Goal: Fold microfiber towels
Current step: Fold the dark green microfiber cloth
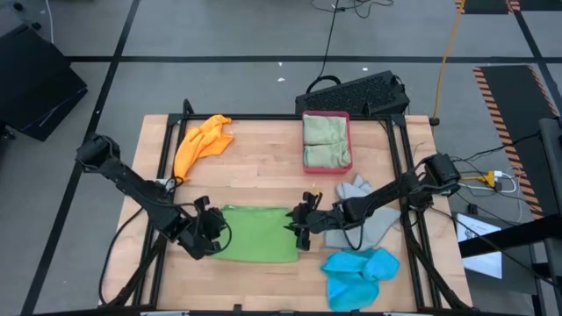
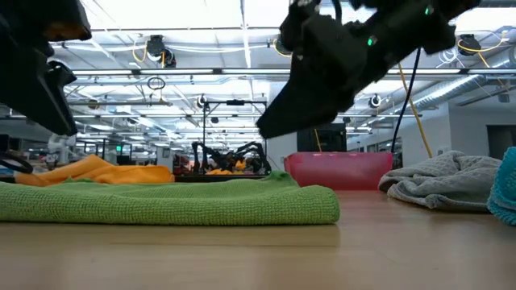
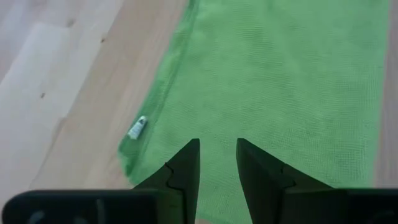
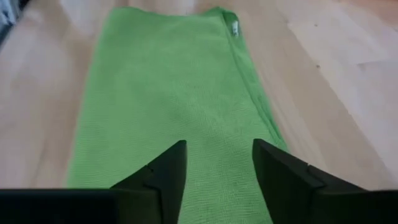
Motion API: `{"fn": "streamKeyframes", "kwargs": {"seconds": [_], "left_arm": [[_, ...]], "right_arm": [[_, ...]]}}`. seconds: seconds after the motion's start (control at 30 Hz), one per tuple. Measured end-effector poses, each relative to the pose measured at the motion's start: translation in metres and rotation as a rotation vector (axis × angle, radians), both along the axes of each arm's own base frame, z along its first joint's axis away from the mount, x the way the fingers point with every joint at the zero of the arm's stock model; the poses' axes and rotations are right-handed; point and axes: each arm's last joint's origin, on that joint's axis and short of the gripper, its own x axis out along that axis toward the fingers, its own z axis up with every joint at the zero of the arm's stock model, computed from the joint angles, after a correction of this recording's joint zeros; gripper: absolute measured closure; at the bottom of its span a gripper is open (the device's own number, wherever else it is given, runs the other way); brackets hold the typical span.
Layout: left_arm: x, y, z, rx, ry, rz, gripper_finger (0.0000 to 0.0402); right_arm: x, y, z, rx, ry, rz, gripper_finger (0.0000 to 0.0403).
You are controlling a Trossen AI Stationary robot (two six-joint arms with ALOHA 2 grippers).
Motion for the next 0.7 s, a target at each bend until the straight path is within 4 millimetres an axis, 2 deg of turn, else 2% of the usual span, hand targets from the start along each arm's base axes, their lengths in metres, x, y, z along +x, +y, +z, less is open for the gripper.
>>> {"fn": "streamKeyframes", "kwargs": {"seconds": [0.17, 0.4, 0.53, 0.7], "left_arm": [[-0.002, 0.001, -0.026, 0.024, 0.02, 0.008, 0.0293], [-0.013, 0.012, -0.057, 0.074, 0.098, 0.068, 0.0293], [-0.018, 0.021, -0.066, 0.104, 0.108, 0.094, 0.0293], [-0.022, 0.028, -0.07, 0.158, 0.142, 0.089, 0.0293]], "right_arm": [[0.009, 0.0, -0.023, -0.047, -0.006, 0.008, 0.0281], [0.011, -0.014, -0.053, -0.177, 0.074, -0.118, 0.0332], [0.012, -0.019, -0.06, -0.214, 0.085, -0.169, 0.0349], [0.012, -0.022, -0.059, -0.255, 0.074, -0.223, 0.0359]]}}
